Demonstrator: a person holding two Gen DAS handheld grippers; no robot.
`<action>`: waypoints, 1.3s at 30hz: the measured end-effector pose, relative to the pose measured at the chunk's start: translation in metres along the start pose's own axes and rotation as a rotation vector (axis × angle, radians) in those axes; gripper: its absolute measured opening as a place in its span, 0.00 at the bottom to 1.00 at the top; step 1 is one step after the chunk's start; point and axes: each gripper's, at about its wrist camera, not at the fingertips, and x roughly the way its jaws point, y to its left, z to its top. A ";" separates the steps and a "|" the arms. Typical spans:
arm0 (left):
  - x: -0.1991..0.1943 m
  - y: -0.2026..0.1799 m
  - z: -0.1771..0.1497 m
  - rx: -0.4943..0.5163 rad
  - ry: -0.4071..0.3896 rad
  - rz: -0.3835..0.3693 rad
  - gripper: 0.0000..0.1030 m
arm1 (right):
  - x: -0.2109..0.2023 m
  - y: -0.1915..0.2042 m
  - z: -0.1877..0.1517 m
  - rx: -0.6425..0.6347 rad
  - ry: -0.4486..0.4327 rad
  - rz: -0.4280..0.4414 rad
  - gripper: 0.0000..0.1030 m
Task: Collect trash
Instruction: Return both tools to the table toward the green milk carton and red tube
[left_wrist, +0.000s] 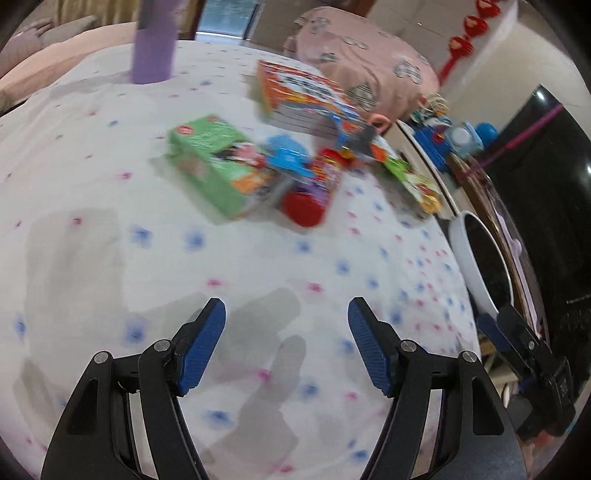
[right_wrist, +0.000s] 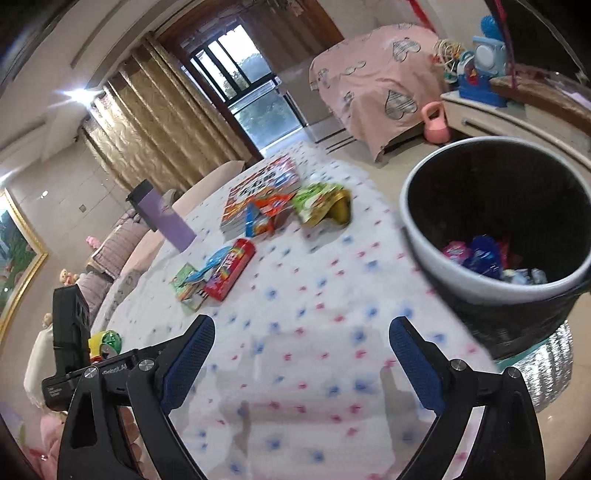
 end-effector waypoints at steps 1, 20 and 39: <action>0.000 0.004 0.003 -0.008 -0.004 0.008 0.68 | 0.003 0.002 -0.001 0.000 0.009 0.004 0.94; 0.026 0.051 0.062 -0.027 -0.086 0.178 0.68 | 0.045 0.042 0.015 -0.030 0.053 0.029 0.94; 0.023 0.056 0.091 -0.008 -0.104 0.187 0.78 | 0.169 0.079 0.044 -0.054 0.207 0.021 0.53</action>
